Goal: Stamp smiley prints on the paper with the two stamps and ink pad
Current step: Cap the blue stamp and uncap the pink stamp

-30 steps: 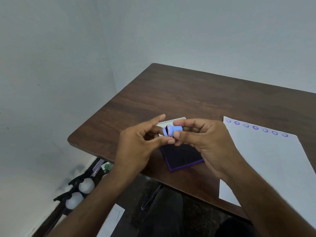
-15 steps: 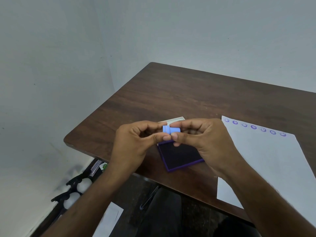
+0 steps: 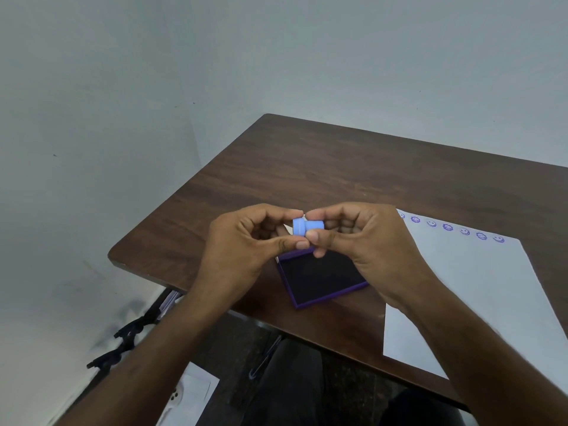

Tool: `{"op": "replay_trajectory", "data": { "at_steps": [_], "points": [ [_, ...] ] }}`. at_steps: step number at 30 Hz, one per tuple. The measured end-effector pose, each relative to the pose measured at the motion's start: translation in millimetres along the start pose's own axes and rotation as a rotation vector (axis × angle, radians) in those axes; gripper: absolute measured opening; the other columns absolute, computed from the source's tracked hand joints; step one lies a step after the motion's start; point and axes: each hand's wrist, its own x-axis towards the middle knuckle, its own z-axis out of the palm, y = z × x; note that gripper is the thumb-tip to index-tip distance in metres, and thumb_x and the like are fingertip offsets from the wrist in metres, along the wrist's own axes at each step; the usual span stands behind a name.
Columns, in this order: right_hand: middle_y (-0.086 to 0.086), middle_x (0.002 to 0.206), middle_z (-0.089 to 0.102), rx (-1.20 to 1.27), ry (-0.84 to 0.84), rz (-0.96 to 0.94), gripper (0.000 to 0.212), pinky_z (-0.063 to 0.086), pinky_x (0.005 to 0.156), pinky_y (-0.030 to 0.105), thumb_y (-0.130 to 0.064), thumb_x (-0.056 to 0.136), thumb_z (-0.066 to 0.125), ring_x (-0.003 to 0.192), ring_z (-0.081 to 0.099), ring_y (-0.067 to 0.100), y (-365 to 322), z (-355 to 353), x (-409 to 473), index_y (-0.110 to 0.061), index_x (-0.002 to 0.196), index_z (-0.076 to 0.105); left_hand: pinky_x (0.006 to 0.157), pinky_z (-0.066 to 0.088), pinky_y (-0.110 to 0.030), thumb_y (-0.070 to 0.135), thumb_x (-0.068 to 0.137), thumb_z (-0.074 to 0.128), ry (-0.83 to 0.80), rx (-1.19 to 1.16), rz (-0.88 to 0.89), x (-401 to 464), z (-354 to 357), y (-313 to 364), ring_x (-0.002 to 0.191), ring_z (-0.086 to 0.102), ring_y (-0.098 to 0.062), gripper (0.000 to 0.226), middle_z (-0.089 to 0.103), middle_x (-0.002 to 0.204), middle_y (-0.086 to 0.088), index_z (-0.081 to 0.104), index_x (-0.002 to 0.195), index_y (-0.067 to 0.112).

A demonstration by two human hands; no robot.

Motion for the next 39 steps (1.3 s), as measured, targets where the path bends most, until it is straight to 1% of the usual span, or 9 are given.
{"op": "replay_trajectory", "data": {
  "at_steps": [6,10,14,18,24,27,31,35,39],
  "points": [
    [0.001,0.082,0.076,-0.074,0.068,0.02,0.024,0.052,0.055,0.012,-0.012,0.074,0.078,0.057,0.069,0.006,-3,-14,6,-0.012,0.098,0.073,0.073,0.06,-0.036,0.025,0.068,0.084,-0.039,0.079,-0.041,6,12,-3,0.078,0.069,-0.012,0.038,0.074,0.092,0.01,0.073,0.104,0.026],
    [-0.013,0.07,0.071,-0.175,0.15,-0.016,0.029,0.051,0.055,0.011,-0.015,0.078,0.076,0.05,0.062,0.001,-1,-32,11,-0.015,0.107,0.073,0.075,0.059,-0.031,0.029,0.071,0.082,-0.048,0.139,-0.04,16,23,-5,0.08,0.068,-0.012,0.034,0.074,0.094,0.011,0.072,0.104,0.028],
    [0.004,0.084,0.077,-0.265,0.243,-0.019,0.032,0.056,0.061,0.019,-0.015,0.075,0.079,0.059,0.066,0.012,8,-55,24,-0.013,0.107,0.073,0.072,0.056,-0.026,0.029,0.075,0.079,-0.065,0.181,-0.063,30,38,-8,0.078,0.068,-0.014,0.023,0.074,0.084,0.011,0.075,0.097,0.029],
    [0.004,0.086,0.076,-0.387,0.31,0.008,0.028,0.057,0.069,0.023,-0.018,0.072,0.082,0.072,0.071,0.013,21,-69,40,-0.012,0.098,0.075,0.062,0.049,-0.015,0.029,0.078,0.076,-0.114,0.266,-0.04,45,55,-16,0.07,0.063,-0.014,0.013,0.073,0.078,0.012,0.076,0.092,0.029],
    [0.003,0.09,0.076,-0.608,0.225,0.038,0.023,0.043,0.059,0.003,-0.014,0.074,0.076,0.07,0.064,0.007,36,-64,54,-0.012,0.097,0.076,0.059,0.042,-0.005,0.028,0.079,0.076,-0.174,0.342,-0.052,58,73,-29,0.061,0.057,-0.002,0.012,0.07,0.074,0.014,0.076,0.091,0.028],
    [0.002,0.092,0.077,-0.719,0.165,0.103,0.023,0.039,0.06,0.007,-0.015,0.075,0.072,0.078,0.067,0.011,40,-60,58,-0.015,0.098,0.075,0.06,0.041,-0.003,0.028,0.078,0.076,-0.187,0.374,-0.059,65,78,-34,0.061,0.056,0.002,0.018,0.069,0.075,0.015,0.075,0.096,0.027],
    [0.003,0.082,0.075,-0.756,0.117,0.152,0.018,0.033,0.055,0.002,-0.018,0.078,0.068,0.058,0.055,0.003,41,-57,59,-0.018,0.096,0.074,0.061,0.042,-0.006,0.027,0.078,0.076,-0.178,0.387,-0.055,71,82,-34,0.061,0.056,0.001,0.021,0.071,0.08,0.011,0.074,0.099,0.025],
    [-0.008,0.061,0.062,-0.791,0.078,0.196,0.014,0.041,0.058,0.016,-0.014,0.072,0.069,0.052,0.052,0.002,39,-55,62,-0.023,0.082,0.071,0.06,0.042,-0.002,0.025,0.079,0.076,-0.178,0.381,-0.041,73,84,-33,0.061,0.057,0.001,0.021,0.07,0.078,0.011,0.074,0.1,0.023],
    [-0.018,0.057,0.05,-0.839,0.031,0.238,0.009,0.033,0.053,0.016,-0.023,0.078,0.071,0.055,0.048,0.003,40,-50,66,-0.028,0.08,0.064,0.063,0.044,-0.002,0.023,0.078,0.077,-0.186,0.381,-0.039,73,84,-32,0.065,0.059,0.002,0.022,0.071,0.081,0.011,0.074,0.101,0.022]
  ]
}}
